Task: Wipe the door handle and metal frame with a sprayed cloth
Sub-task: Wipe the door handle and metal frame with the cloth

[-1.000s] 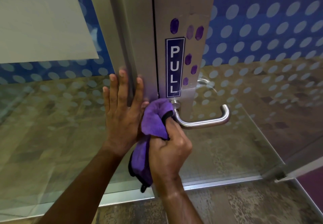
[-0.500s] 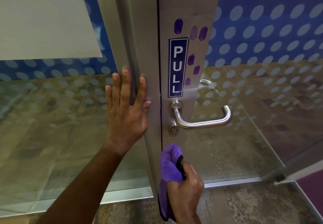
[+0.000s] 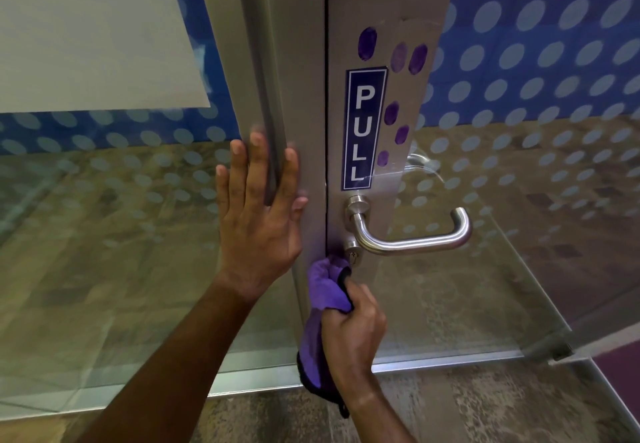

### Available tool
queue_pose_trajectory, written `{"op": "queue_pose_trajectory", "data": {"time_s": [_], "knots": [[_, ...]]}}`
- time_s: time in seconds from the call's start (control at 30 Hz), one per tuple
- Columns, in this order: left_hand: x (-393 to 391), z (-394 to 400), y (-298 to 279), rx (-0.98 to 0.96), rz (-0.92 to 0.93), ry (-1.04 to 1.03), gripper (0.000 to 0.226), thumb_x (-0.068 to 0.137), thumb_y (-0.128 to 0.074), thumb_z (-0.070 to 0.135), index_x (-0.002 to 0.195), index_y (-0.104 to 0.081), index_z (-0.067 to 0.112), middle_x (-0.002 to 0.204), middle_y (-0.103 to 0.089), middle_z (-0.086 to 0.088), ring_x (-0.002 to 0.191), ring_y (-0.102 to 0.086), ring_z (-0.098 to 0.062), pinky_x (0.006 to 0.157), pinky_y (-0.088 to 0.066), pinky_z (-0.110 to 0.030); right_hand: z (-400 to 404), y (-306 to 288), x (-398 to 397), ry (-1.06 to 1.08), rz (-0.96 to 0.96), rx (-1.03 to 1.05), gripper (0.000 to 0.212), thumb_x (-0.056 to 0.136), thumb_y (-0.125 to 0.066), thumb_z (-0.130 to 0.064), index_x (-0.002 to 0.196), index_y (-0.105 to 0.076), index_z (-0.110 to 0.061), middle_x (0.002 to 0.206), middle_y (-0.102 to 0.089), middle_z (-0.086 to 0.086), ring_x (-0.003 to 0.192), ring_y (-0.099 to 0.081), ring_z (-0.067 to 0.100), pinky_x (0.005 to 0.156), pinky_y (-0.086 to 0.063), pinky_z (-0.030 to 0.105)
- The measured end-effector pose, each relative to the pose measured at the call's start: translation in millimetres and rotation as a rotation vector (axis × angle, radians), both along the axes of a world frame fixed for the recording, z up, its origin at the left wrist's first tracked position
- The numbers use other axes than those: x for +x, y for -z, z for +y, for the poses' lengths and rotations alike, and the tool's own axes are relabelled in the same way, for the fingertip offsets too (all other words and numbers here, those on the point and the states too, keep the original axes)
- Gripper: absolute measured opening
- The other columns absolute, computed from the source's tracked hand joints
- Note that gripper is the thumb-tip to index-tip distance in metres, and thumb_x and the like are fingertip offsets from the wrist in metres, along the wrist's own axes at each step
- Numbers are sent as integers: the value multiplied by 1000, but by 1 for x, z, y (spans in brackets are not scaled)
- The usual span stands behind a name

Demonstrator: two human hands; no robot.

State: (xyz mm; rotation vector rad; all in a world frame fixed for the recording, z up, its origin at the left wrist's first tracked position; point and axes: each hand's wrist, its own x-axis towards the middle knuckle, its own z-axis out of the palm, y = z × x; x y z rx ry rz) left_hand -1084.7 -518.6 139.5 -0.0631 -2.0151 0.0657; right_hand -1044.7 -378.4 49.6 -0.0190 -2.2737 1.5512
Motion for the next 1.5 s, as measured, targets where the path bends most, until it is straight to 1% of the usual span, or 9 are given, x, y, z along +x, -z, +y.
{"op": "queue_pose_trajectory", "data": {"time_s": [0.23, 0.47, 0.67, 0.87, 0.97, 1.13, 1.23, 1.43, 1.5], "knots": [[0, 1, 0, 17, -13, -3, 55, 106, -36, 33, 153, -16, 14, 164, 22, 0, 153, 16, -23, 125, 4, -45, -5, -39, -11, 5, 272, -81, 19, 79, -77, -3, 98, -76, -6, 83, -69, 0, 73, -61, 10, 68, -44, 15], [2, 4, -4, 32, -28, -6, 57, 104, -41, 30, 153, -14, 15, 164, 23, 2, 153, 17, -22, 125, 5, -44, 2, -25, 1, -5, 74, -52, 12, 75, -74, -17, 85, -76, -11, 70, -67, 0, 65, -48, 1, 59, -38, 12], [4, 5, -5, 37, -49, 6, 57, 105, -37, 33, 153, -12, 15, 163, 25, 2, 152, 18, -22, 125, 5, -45, -8, -61, -7, -3, 308, -95, 16, 85, -63, -18, 91, -75, -9, 77, -69, -3, 67, -57, 6, 66, -40, 8], [3, 4, -3, 28, -16, 7, 60, 105, -42, 29, 155, -12, 15, 165, 21, 0, 153, 15, -23, 125, 4, -46, 7, -27, 7, -31, 45, -67, 17, 81, -77, -13, 96, -78, -19, 72, -67, -5, 63, -55, 7, 59, -46, 26], [3, 3, -3, 18, -31, 4, 63, 105, -39, 32, 157, -6, 18, 165, 21, 0, 153, 16, -23, 125, 5, -45, 4, -42, 7, 43, 199, -159, 9, 82, -69, -17, 80, -73, -10, 66, -53, -13, 60, -46, 0, 58, -39, 20], [5, 2, -5, 17, -55, 4, 58, 107, -34, 35, 155, -9, 17, 164, 23, 1, 153, 18, -22, 125, 6, -44, -2, -53, -4, 56, 291, -198, 17, 80, -75, -5, 95, -78, -11, 79, -70, -6, 71, -64, 10, 66, -48, 18], [6, 2, -5, 11, -50, -10, 60, 106, -37, 33, 156, -8, 17, 164, 23, 0, 153, 17, -23, 125, 6, -44, 7, -37, -2, 98, 44, -462, 25, 77, -73, -5, 89, -78, -27, 74, -69, -17, 70, -60, 4, 66, -48, 21], [5, 3, -5, 10, -49, -25, 56, 106, -38, 33, 153, -14, 12, 165, 23, 0, 153, 18, -22, 125, 7, -43, 12, -45, -18, -357, -216, -1434, 37, 76, -78, 2, 112, -69, -1, 111, -70, 15, 99, -66, 27, 88, -52, 35], [4, 2, -4, 16, -45, -28, 56, 105, -39, 32, 153, -18, 9, 166, 12, -12, 153, 18, -22, 125, 6, -43, 11, -45, -18, -465, -251, -1428, 36, 72, -80, 0, 106, -71, -6, 103, -68, 11, 91, -62, 22, 80, -49, 33]]}}
